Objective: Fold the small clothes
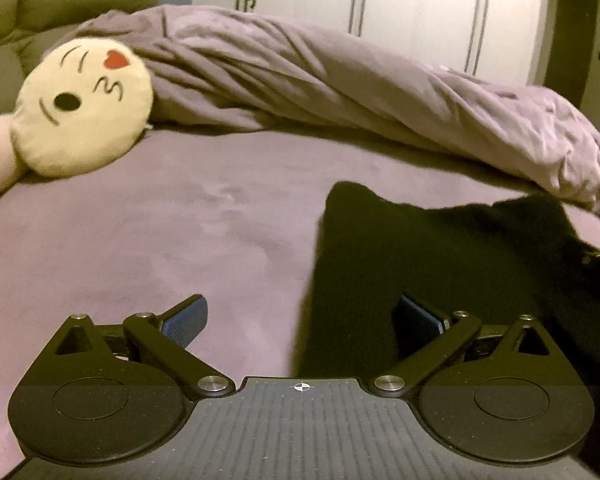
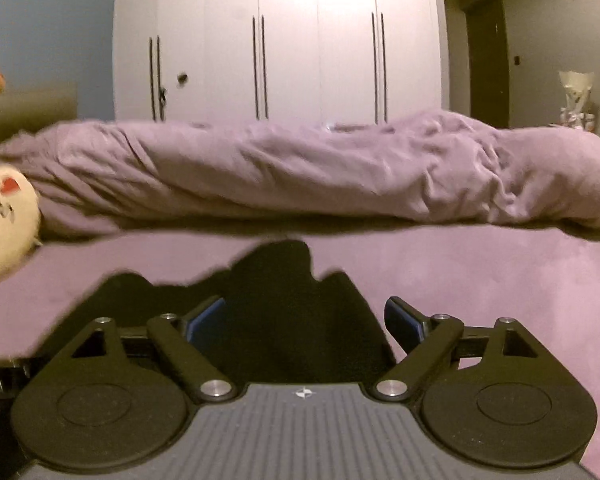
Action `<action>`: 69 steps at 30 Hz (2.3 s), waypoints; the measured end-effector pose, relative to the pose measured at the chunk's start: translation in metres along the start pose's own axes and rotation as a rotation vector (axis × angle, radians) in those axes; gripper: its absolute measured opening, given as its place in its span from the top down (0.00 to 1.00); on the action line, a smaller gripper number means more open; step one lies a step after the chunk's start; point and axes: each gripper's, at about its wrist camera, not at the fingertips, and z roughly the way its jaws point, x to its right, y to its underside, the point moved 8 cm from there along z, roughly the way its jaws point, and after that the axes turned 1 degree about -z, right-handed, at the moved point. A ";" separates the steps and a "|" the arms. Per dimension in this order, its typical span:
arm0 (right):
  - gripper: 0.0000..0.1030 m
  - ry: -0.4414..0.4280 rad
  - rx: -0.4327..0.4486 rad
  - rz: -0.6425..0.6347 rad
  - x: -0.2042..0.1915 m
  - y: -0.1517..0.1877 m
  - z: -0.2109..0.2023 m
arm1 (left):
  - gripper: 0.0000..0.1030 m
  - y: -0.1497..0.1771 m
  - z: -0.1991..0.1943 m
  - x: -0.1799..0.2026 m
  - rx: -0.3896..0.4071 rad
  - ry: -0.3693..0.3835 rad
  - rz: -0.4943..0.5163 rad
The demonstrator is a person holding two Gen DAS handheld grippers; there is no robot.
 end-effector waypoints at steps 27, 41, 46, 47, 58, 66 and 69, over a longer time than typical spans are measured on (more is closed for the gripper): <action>0.31 0.041 -0.149 -0.222 -0.005 0.032 0.097 | 0.00 -0.013 0.084 0.032 0.045 -0.138 0.046; 0.05 0.107 -0.199 -0.218 -0.002 0.019 0.037 | 0.00 0.000 -0.008 0.000 -0.002 -0.053 0.091; 0.04 0.073 -0.259 -0.167 0.008 0.043 -0.055 | 0.00 0.029 -0.075 -0.006 -0.033 -0.010 0.100; 0.04 0.050 -0.292 -0.138 0.010 0.053 -0.074 | 0.00 0.034 -0.085 -0.006 -0.045 -0.012 0.101; 0.04 0.032 -0.561 -0.065 -0.006 0.108 -0.193 | 0.00 0.081 -0.151 -0.004 -0.201 0.056 0.094; 0.04 0.019 -0.598 -0.035 -0.014 0.105 -0.209 | 0.00 0.099 -0.167 -0.013 -0.273 0.059 0.110; 0.04 0.030 -0.603 -0.036 -0.017 0.103 -0.210 | 0.00 0.101 -0.170 -0.014 -0.284 0.056 0.114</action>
